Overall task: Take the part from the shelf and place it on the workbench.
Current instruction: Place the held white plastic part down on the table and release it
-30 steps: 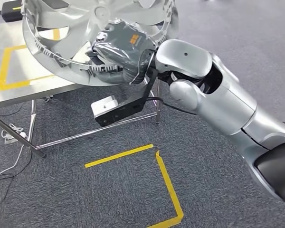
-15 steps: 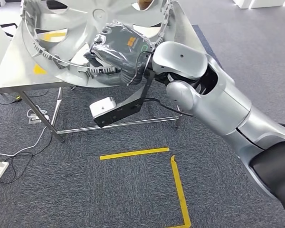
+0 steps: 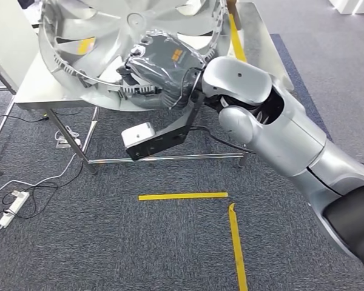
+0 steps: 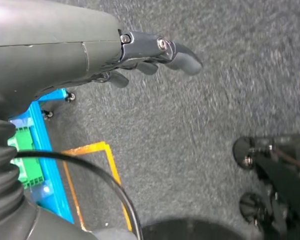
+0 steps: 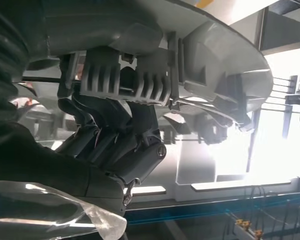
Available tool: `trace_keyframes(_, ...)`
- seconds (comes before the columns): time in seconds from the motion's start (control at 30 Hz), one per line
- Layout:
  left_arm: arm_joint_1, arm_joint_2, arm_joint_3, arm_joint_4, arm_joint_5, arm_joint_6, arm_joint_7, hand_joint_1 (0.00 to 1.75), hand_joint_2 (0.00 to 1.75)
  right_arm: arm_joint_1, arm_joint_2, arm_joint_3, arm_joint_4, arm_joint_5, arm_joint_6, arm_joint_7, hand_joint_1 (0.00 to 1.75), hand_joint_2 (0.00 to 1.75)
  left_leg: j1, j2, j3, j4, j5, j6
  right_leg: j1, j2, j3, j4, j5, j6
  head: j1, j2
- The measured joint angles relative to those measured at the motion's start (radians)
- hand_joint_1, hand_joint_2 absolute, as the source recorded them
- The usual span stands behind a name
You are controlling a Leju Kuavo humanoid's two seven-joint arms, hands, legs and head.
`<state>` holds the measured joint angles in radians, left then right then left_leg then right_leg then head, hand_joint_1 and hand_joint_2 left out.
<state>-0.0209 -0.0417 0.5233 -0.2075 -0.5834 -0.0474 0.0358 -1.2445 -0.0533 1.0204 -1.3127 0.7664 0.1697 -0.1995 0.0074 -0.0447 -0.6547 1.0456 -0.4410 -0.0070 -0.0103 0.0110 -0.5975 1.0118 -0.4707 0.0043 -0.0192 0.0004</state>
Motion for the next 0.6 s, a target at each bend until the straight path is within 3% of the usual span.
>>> trace_keyframes(0.03,0.000,0.000,0.002,0.000,0.000,0.000,0.000,0.00,1.75,-0.001,0.000,-0.001,0.000,0.000,0.000,0.000,1.75,1.75,0.001,0.012,-0.015,0.036,-0.022,-0.006,-0.002,-0.003,0.003,-0.003,0.001,-0.005,-0.002,0.000)
trace_keyframes(0.1,-0.001,-0.001,0.003,0.000,0.000,-0.001,0.000,0.00,1.75,0.000,0.000,-0.002,-0.001,0.000,0.000,0.002,1.75,1.75,0.005,0.029,-0.068,0.160,-0.082,-0.016,-0.002,-0.009,0.007,-0.004,0.000,-0.009,-0.005,0.000)
trace_keyframes(0.17,-0.001,0.000,0.005,0.000,0.000,-0.001,0.000,0.00,1.75,0.003,-0.001,-0.002,-0.001,0.000,0.000,0.003,1.75,1.75,0.009,0.034,-0.110,0.252,-0.107,-0.022,-0.002,-0.013,0.008,-0.003,-0.002,-0.011,-0.005,0.000)
trace_keyframes(0.2,-0.001,0.000,0.006,0.000,0.000,-0.001,0.000,0.00,1.75,0.005,-0.001,-0.002,-0.001,0.000,0.000,0.002,1.75,1.75,0.011,0.035,-0.107,0.247,-0.092,-0.023,-0.003,-0.013,0.010,-0.003,-0.004,-0.010,-0.005,0.000)
trace_keyframes(0.23,-0.001,0.001,0.007,0.000,0.000,-0.001,-0.001,0.00,1.75,0.005,-0.001,-0.002,-0.002,0.000,0.000,0.001,1.75,1.75,0.012,0.036,-0.086,0.205,-0.061,-0.023,-0.003,-0.014,0.012,-0.003,-0.006,-0.008,-0.005,0.000)
trace_keyframes(0.27,-0.001,0.001,0.009,0.000,0.000,-0.002,-0.003,0.00,1.75,0.005,-0.001,-0.002,-0.002,0.000,0.000,0.000,1.75,1.75,0.013,0.040,-0.054,0.138,-0.025,-0.022,-0.003,-0.014,0.016,-0.003,-0.010,-0.005,-0.005,0.000)
trace_keyframes(0.33,-0.002,0.002,0.011,0.000,0.000,-0.005,-0.009,0.00,1.75,0.003,-0.001,-0.003,-0.003,0.000,0.000,0.000,1.75,1.75,0.008,0.047,0.005,0.022,0.008,-0.013,0.000,-0.016,0.022,-0.002,-0.018,0.004,-0.005,0.000)
trace_keyframes(0.4,-0.003,0.002,0.012,0.000,0.000,-0.007,-0.015,0.00,1.75,0.003,-0.001,-0.004,-0.003,0.000,0.000,-0.001,1.75,1.75,0.003,0.047,0.025,-0.017,-0.003,0.000,0.004,-0.018,0.025,-0.003,-0.020,0.017,-0.004,0.000)
trace_keyframes(0.5,-0.002,0.001,0.013,0.000,-0.002,-0.007,-0.019,0.00,1.75,0.001,-0.001,-0.005,-0.004,0.000,0.000,-0.002,1.75,1.75,0.004,0.041,0.039,-0.027,-0.011,0.024,0.001,-0.019,0.020,0.021,-0.031,0.034,-0.002,0.000)
trace_keyframes(0.53,-0.001,0.000,0.014,0.000,-0.003,-0.007,-0.021,0.00,1.75,-0.001,-0.001,-0.005,-0.005,0.000,0.000,-0.002,1.75,1.75,0.005,0.039,0.044,-0.028,-0.012,0.030,0.000,-0.018,-0.001,0.057,-0.048,0.036,0.001,0.000)
trace_keyframes(0.6,-0.001,-0.001,0.015,0.000,-0.007,-0.007,-0.026,0.00,1.75,-0.003,-0.001,-0.005,-0.005,0.000,0.000,-0.003,1.75,1.75,0.003,0.037,0.051,-0.029,-0.018,0.038,0.001,-0.013,-0.078,0.183,-0.095,0.037,0.005,0.000)
